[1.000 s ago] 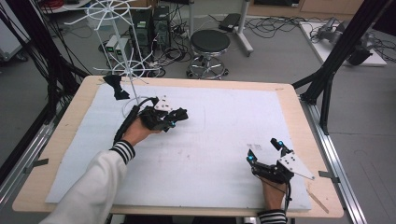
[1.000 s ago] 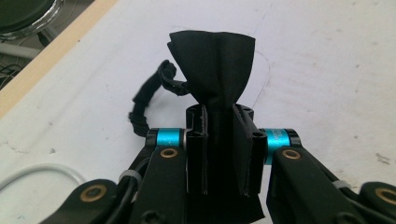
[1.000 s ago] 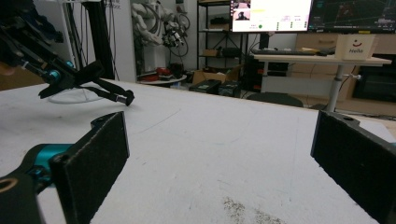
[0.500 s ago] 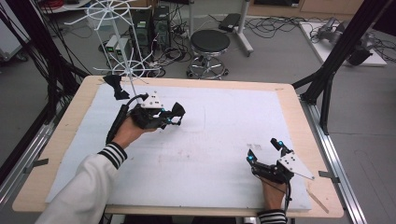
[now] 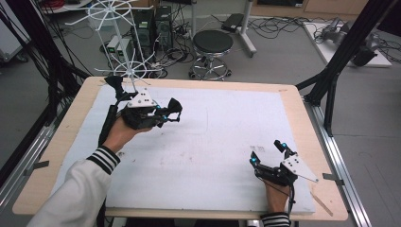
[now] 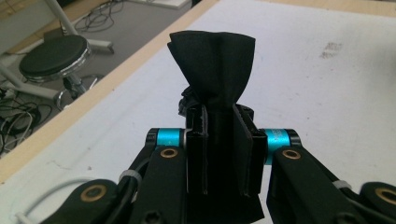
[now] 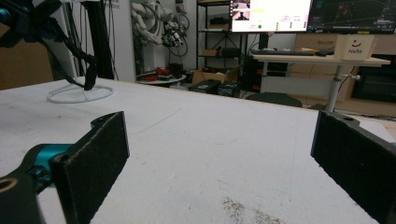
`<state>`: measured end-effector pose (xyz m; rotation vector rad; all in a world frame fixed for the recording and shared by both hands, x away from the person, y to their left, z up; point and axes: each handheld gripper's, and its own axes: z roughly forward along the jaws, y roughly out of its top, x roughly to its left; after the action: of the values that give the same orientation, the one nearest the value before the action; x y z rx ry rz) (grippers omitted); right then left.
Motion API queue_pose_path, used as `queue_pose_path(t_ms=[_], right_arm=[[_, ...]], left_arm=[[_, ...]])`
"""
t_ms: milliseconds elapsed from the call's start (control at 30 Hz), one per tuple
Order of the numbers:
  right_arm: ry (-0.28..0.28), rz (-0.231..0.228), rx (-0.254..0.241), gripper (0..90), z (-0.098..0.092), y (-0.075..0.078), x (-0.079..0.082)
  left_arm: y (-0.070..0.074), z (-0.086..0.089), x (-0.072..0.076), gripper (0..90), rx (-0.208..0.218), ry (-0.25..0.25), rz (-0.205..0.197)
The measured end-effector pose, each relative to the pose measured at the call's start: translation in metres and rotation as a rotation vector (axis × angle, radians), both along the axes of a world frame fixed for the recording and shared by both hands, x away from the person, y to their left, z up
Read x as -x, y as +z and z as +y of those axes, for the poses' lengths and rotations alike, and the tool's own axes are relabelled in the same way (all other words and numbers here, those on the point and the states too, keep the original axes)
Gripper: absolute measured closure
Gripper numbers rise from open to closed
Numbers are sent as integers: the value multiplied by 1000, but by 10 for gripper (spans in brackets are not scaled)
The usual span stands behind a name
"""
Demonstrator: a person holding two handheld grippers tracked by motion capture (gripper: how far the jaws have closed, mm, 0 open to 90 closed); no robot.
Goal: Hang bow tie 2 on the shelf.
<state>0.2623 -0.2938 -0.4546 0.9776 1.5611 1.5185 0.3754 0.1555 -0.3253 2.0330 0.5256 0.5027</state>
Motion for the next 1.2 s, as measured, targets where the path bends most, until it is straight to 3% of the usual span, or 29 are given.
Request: queue_pose_path(t_ms=[500, 767, 1200], right_arm=[[-3, 1, -1, 35, 0, 0, 0], [-1, -1, 1, 35, 0, 0, 0], [-1, 2, 0, 35, 0, 0, 0]], left_arm=[[16, 16, 11, 763, 14, 16, -36], [34, 35, 18, 763, 34, 37, -71], [47, 64, 30, 764, 47, 73, -97]])
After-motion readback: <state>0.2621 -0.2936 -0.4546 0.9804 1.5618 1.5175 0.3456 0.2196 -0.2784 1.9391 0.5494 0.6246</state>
